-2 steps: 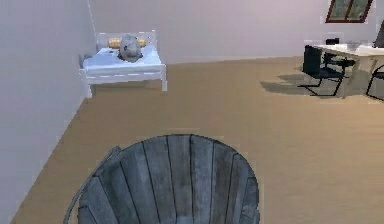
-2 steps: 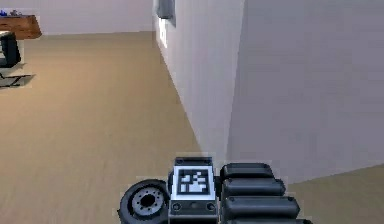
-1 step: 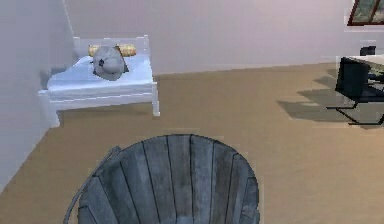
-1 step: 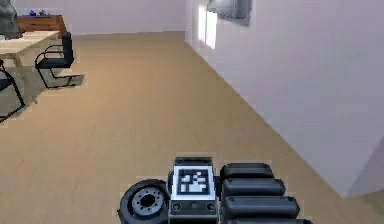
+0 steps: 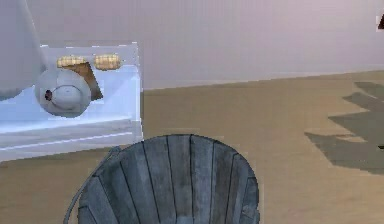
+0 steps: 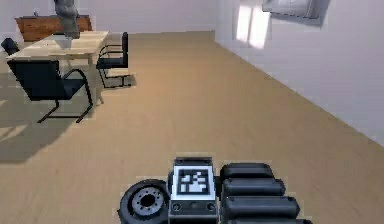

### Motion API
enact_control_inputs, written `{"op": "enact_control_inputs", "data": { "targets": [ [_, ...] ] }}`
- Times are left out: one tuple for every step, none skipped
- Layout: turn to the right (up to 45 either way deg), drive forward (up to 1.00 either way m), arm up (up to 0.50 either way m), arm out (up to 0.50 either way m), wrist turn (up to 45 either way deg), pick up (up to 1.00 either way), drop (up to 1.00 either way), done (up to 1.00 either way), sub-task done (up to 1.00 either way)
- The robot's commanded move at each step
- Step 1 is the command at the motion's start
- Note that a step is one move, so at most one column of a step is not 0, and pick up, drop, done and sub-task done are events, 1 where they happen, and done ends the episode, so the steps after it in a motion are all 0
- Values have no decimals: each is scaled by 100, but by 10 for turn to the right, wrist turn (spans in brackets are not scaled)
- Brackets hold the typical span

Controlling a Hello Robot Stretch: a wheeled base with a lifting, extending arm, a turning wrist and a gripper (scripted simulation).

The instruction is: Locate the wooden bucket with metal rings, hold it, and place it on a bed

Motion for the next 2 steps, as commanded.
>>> {"op": "enact_control_inputs", "data": {
  "targets": [
    [0,100,0,0,0,0,0,0,0],
    [60,0,0,0,0,0,0,0,0]
  ]
}}
